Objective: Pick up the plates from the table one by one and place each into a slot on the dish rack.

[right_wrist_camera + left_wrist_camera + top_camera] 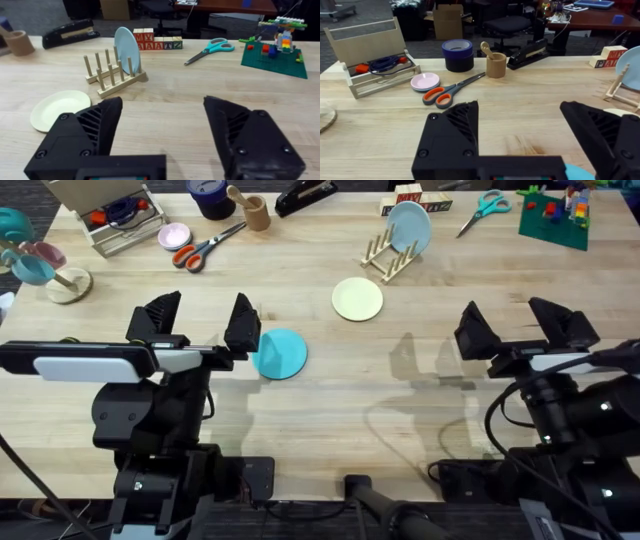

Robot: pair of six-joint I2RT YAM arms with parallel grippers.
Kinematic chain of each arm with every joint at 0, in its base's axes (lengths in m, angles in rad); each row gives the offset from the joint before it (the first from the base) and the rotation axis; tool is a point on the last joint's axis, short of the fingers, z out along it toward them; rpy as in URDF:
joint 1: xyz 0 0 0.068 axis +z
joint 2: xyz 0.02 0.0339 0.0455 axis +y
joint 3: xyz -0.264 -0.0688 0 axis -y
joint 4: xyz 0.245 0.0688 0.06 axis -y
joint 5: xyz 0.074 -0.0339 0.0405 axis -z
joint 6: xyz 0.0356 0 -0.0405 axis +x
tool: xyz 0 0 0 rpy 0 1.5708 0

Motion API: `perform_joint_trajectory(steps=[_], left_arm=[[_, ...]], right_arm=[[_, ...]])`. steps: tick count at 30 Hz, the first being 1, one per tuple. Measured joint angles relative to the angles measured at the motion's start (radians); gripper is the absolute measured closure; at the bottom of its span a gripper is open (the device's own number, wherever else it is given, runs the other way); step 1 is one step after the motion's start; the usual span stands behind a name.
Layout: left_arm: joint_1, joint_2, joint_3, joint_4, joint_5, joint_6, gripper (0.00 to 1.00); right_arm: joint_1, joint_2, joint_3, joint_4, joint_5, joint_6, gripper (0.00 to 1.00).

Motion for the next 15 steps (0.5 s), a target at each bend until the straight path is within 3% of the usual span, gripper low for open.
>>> perform_joint_trajectory(steps=[15], left_arm=[[0.000,0.000,0.035,-0.031,0.011,-0.012,0.008]], right_arm=[[0.000,0.000,0.000,0.010,0.000,0.004,0.005]])
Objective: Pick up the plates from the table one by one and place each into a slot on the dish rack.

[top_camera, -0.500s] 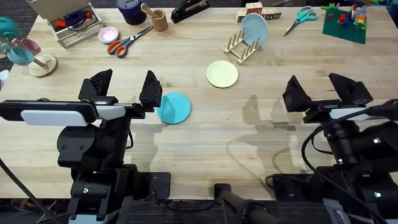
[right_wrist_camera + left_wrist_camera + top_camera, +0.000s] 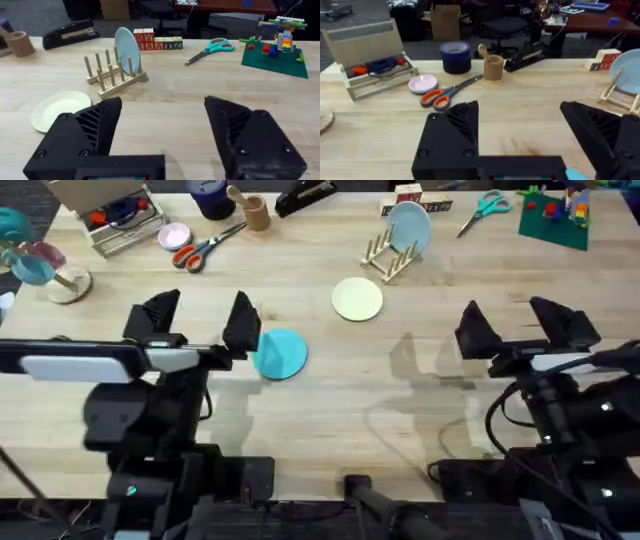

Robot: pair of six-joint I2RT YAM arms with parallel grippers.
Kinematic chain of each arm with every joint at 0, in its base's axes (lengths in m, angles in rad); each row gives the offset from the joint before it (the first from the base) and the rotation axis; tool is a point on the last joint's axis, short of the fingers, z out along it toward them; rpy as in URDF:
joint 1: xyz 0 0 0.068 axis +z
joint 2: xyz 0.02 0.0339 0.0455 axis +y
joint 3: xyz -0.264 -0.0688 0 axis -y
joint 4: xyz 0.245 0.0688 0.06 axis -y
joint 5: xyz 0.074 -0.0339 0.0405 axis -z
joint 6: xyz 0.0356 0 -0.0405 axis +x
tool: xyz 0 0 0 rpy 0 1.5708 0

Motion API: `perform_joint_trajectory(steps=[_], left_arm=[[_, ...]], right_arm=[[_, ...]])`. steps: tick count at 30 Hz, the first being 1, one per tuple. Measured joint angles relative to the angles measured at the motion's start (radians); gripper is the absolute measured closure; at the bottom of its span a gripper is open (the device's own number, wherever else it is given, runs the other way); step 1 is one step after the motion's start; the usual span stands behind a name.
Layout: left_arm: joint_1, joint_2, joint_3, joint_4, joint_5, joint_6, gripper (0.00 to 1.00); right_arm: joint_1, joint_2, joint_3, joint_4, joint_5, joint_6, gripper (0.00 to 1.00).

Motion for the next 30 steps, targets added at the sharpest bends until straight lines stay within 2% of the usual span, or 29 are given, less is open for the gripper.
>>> perform_joint_trajectory(steps=[7,11,15,21,22,23,30], left_arm=[[0.000,0.000,0.221,-0.213,0.001,-0.003,0.008],[0.000,0.010,0.341,-0.335,0.000,-0.003,0.008],[0.000,0.078,0.465,-0.446,-0.001,-0.003,0.008],[0.000,0.275,0.676,-0.658,-0.001,-0.003,0.008],[0.000,0.317,0.715,-0.707,-0.001,-0.003,0.008],[0.000,0.434,0.816,-0.822,-0.001,-0.006,0.008],[0.000,0.677,0.999,-1.017,0.008,-0.006,0.009]], right_arm=[[0.000,0.002,0.059,-0.008,0.000,0.000,0.005],[0.000,0.002,0.173,-0.034,0.000,0.001,0.005],[0.000,0.042,0.302,-0.124,-0.001,0.001,0.005],[0.000,0.199,0.518,-0.364,-0.003,0.006,0.005],[0.000,0.234,0.558,-0.409,-0.003,0.007,0.005],[0.000,0.334,0.667,-0.518,-0.003,0.008,0.005],[0.000,0.583,0.880,-0.740,-0.003,0.008,0.005]])
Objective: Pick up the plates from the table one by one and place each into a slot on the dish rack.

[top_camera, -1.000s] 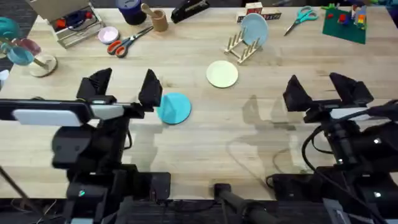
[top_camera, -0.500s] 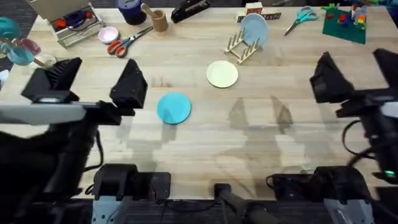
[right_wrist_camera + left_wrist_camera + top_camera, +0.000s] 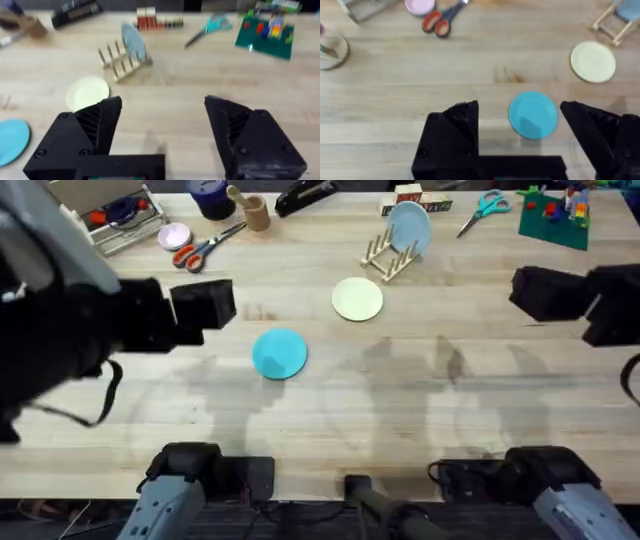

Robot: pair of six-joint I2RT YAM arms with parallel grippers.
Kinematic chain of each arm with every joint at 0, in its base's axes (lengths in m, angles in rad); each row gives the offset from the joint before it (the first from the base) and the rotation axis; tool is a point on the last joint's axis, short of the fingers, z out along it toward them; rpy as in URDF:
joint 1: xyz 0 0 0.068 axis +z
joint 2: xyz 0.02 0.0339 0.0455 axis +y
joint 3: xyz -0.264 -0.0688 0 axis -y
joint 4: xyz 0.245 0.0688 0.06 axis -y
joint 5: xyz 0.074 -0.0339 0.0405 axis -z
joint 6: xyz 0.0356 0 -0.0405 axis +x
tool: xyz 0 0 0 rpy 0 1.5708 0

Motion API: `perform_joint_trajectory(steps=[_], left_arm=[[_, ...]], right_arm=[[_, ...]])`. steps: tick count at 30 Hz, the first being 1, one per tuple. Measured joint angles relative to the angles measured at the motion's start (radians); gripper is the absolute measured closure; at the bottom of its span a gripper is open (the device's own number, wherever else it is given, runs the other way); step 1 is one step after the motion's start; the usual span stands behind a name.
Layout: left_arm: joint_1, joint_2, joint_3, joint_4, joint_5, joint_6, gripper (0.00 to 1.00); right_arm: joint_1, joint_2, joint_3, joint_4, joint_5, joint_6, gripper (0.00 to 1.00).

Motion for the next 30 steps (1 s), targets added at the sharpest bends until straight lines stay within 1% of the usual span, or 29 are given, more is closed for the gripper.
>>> perform_joint_trajectory(steps=[4,8,13,21,22,23,25,27,28,30], left_arm=[[0.000,0.108,0.050,-0.041,0.013,0.000,0.008],[0.000,0.181,0.056,-0.030,0.015,0.000,0.008],[0.000,0.226,0.056,-0.025,0.021,0.000,0.008],[0.000,0.229,0.057,-0.014,0.026,0.000,0.007],[0.000,0.229,0.057,-0.013,0.027,-0.004,0.089],[0.000,0.228,0.057,-0.014,0.029,-0.004,0.229],[0.000,0.229,0.057,-0.014,0.033,-0.004,0.566],[0.000,0.229,0.056,-0.015,0.045,-0.004,0.860],[0.000,0.229,0.057,-0.015,0.054,-0.002,0.934],[0.000,0.229,0.056,-0.015,0.076,-0.003,0.957]], right_arm=[[0.000,0.132,0.088,-0.099,0.000,0.000,0.005],[0.000,0.224,0.134,-0.118,0.000,0.000,0.005],[0.000,0.260,0.137,-0.123,0.000,0.000,0.005],[0.000,0.261,0.138,-0.129,0.000,0.000,0.005],[0.000,0.261,0.139,-0.129,0.000,0.000,0.007],[0.000,0.261,0.139,-0.129,0.000,0.000,0.006],[0.000,0.261,0.139,-0.129,0.000,0.000,0.006],[0.000,0.261,0.139,-0.129,0.000,0.000,0.006],[0.000,0.261,0.139,-0.129,0.000,0.000,0.006],[0.000,0.261,0.139,-0.129,0.000,0.000,0.006]])
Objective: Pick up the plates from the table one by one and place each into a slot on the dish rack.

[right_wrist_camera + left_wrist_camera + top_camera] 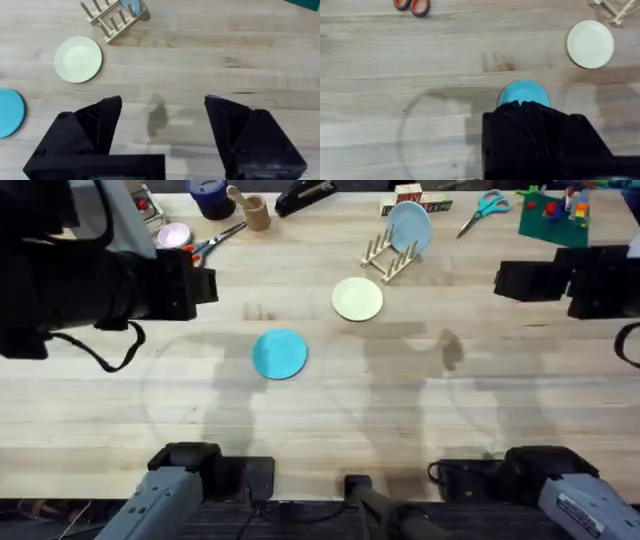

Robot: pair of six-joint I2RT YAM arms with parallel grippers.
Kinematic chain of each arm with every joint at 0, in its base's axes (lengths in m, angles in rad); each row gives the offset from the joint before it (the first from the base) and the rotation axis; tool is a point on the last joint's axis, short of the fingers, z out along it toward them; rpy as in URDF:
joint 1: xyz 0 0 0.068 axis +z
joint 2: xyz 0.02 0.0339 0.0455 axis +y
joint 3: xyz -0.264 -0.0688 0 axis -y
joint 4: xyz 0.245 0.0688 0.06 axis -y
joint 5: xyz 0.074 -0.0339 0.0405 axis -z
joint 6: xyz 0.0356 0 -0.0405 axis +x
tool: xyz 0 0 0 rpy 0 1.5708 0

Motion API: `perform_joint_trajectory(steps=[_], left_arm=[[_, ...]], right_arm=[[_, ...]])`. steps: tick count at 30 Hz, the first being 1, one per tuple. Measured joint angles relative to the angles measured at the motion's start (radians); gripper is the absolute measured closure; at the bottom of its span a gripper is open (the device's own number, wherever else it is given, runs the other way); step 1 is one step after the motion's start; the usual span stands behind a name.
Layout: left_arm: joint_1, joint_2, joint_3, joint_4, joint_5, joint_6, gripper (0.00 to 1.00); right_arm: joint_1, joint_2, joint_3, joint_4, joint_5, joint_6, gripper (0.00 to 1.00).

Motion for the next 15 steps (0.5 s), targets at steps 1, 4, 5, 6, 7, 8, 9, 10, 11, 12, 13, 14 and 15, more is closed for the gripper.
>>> perform_joint_trajectory(steps=[1,4,5,6,7,8,9,10,11,12,13,14,15], left_arm=[[0.000,0.001,0.000,0.000,0.016,0.000,0.958],[0.006,0.015,0.001,-0.006,0.105,0.016,0.959],[0.014,0.026,0.001,-0.014,0.148,0.025,0.959],[0.027,0.041,0.001,-0.026,0.193,0.037,0.959],[0.044,0.056,0.001,-0.038,0.237,0.050,0.959],[0.068,0.076,0.001,-0.051,0.289,0.069,0.959],[0.093,0.095,-0.001,-0.058,0.338,0.089,0.959],[0.122,0.113,-0.005,-0.059,0.391,0.111,0.959],[0.150,0.128,-0.012,-0.059,0.433,0.131,0.959],[0.180,0.140,-0.023,-0.056,0.478,0.153,0.959],[0.216,0.153,-0.040,-0.055,0.525,0.178,0.959],[0.245,0.164,-0.056,-0.054,0.564,0.203,0.959],[0.272,0.175,-0.075,-0.054,0.601,0.229,0.959]], right_arm=[[0.000,0.000,0.000,0.000,0.000,0.000,0.006],[0.000,0.000,0.000,-0.001,0.000,0.000,0.006],[0.000,0.000,0.000,-0.002,0.000,0.000,0.006],[0.000,0.000,0.000,-0.004,0.000,0.000,0.006],[0.000,0.000,0.000,-0.005,0.000,0.000,0.006],[0.000,0.000,0.000,-0.005,0.000,0.000,0.005],[0.000,0.000,0.000,-0.006,0.000,0.000,0.005],[0.000,0.000,0.000,-0.006,0.000,0.000,0.005],[0.000,0.000,0.000,-0.006,0.000,0.000,0.005],[0.000,0.000,0.000,-0.006,0.000,0.000,0.005],[0.000,0.000,0.000,-0.006,0.000,0.000,0.005],[0.000,0.000,0.000,-0.007,0.000,0.000,0.005],[0.000,0.000,0.000,-0.007,0.000,0.000,0.005]])
